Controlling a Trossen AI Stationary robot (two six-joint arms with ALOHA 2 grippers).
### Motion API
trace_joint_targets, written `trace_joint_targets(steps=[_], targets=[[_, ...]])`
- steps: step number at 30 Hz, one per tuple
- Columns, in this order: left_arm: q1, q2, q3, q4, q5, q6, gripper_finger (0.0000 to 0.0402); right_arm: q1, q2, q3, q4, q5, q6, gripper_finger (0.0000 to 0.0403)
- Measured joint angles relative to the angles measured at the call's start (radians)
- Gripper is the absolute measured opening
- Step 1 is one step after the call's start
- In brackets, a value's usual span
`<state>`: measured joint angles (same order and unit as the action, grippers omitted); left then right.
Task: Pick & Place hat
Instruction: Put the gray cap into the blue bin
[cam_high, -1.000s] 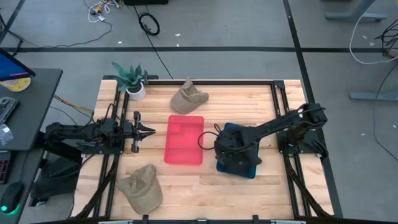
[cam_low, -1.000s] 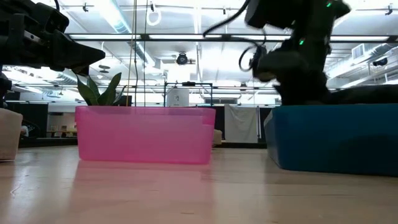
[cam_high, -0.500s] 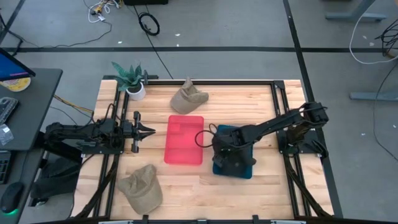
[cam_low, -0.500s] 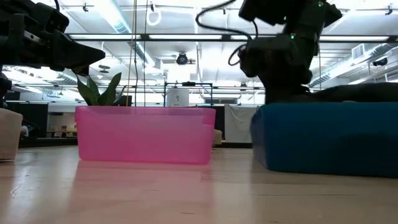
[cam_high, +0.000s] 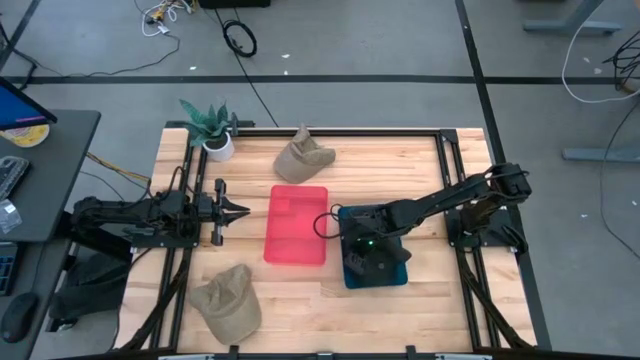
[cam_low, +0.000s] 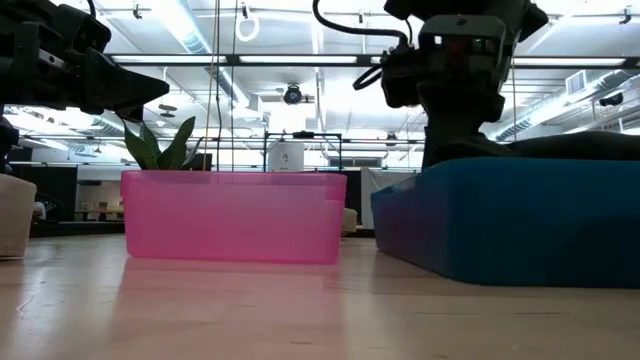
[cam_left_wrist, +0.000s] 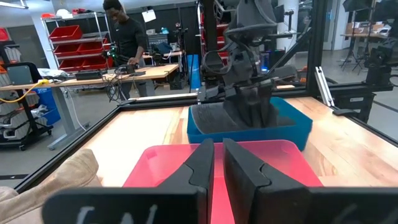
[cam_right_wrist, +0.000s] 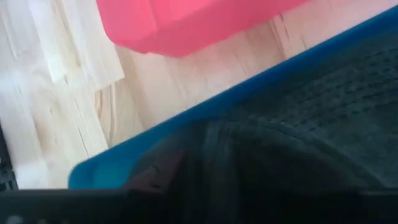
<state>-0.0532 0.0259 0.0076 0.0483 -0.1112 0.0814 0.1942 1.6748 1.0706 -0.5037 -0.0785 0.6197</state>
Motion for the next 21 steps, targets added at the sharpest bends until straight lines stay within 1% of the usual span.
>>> trace_joint_targets(steps=[6,12,14,17,19,21], targets=[[0.0,0.0,0.0,0.0,0.0,0.0,0.0039,-0.01,-0.067,0.0,-0.022,0.006,0.001,0.018],[0.0,0.0,0.0,0.0,0.0,0.0,0.0039,-0.01,-0.189,0.0,-0.091,0.029,0.039,0.0186],[0.0,0.0,0.0,0.0,0.0,0.0,0.0039,-0.004,-0.236,0.0,-0.148,0.067,0.063,0.0183],[0.0,0.0,0.0,0.0,0.0,0.0,0.0039,0.015,-0.302,0.0,-0.268,0.158,0.126,0.0175],[0.0,0.0,0.0,0.0,0.0,0.0,0.0039,0.029,-0.332,0.0,-0.371,0.202,0.194,0.0169],[0.0,0.0,0.0,0.0,0.0,0.0,0.0039,0.046,-0.351,0.0,-0.482,0.244,0.298,0.0163]])
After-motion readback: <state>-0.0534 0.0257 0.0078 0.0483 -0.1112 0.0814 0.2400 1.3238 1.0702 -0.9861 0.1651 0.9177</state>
